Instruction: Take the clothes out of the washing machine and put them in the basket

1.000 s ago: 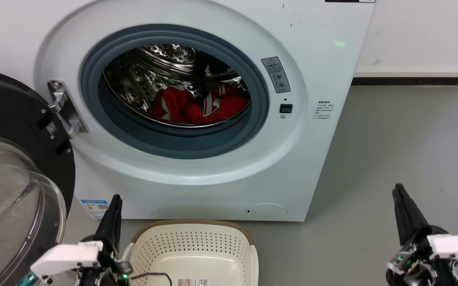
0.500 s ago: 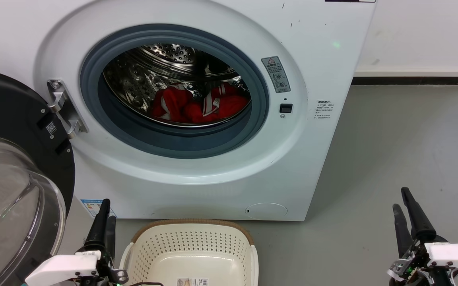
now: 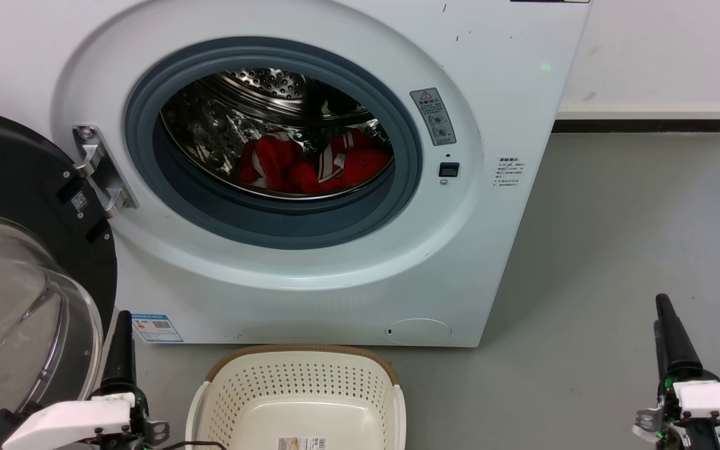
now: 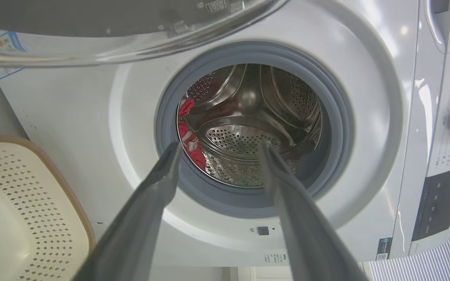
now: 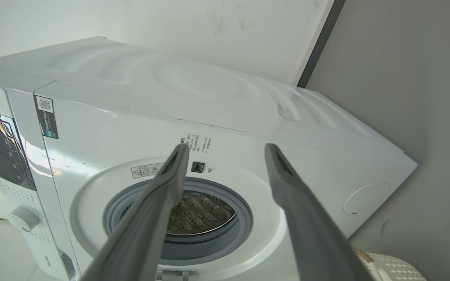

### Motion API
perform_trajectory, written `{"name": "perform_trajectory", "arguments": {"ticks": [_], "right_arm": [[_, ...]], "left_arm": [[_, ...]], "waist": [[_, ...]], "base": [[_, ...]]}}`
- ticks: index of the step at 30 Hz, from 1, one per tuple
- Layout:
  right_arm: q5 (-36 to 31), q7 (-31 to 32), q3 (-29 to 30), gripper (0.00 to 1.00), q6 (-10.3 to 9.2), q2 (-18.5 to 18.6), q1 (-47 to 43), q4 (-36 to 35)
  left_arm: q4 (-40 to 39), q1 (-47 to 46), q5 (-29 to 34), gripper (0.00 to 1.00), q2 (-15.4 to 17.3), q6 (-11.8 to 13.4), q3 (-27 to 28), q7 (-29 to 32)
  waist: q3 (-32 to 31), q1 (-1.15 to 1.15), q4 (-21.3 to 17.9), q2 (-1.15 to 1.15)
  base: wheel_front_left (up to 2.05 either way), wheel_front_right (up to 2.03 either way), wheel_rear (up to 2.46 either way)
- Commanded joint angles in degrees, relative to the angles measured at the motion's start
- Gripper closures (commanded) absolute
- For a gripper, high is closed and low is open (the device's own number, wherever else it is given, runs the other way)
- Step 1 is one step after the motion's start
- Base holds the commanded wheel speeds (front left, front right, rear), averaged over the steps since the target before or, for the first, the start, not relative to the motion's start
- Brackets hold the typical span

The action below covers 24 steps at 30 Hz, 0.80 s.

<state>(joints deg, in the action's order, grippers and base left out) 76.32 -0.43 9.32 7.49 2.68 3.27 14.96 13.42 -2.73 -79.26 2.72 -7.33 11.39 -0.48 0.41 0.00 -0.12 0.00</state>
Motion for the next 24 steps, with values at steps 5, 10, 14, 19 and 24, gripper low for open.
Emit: {"name": "perform_trajectory", "arguments": {"ticks": [5,10,14,19,24], "right_arm": [[-10.2,-1.5,1.7,0.0,0.0,0.3,1.8,-3.2],[-19.8,-2.6,1.3,0.0,0.0,0.3,1.9,-7.1],[-27.5,-3.4,0.3,0.0,0.0,0.3,1.9,-11.2],[-36.1,-4.3,-1.6,0.0,0.0,0.3,1.3,-15.0],[-42.5,-5.3,-2.6,0.0,0.0,0.3,0.9,-17.7]], "left_arm": [[-2.9,-0.9,6.5,0.0,0.1,-0.1,2.8,-1.5],[-5.3,-1.0,12.1,0.0,0.1,1.1,3.7,-2.6],[-8.7,-0.7,17.3,0.0,0.2,2.7,3.0,-3.4],[-12.1,0.1,20.0,0.0,0.2,3.9,1.8,-4.3],[-14.3,1.1,23.7,0.0,0.2,2.6,0.7,-5.2]], "waist": [[0.1,0.0,0.0,0.0],[0.2,0.0,0.0,0.0],[0.4,0.0,0.0,0.0],[0.6,0.0,-0.1,0.0],[0.7,0.0,-0.2,0.0]], "base": [[0.0,0.0,0.0],[0.0,0.0,0.0],[0.0,0.0,0.0],[0.0,0.0,0.0],[0.0,0.0,0.0]]}}
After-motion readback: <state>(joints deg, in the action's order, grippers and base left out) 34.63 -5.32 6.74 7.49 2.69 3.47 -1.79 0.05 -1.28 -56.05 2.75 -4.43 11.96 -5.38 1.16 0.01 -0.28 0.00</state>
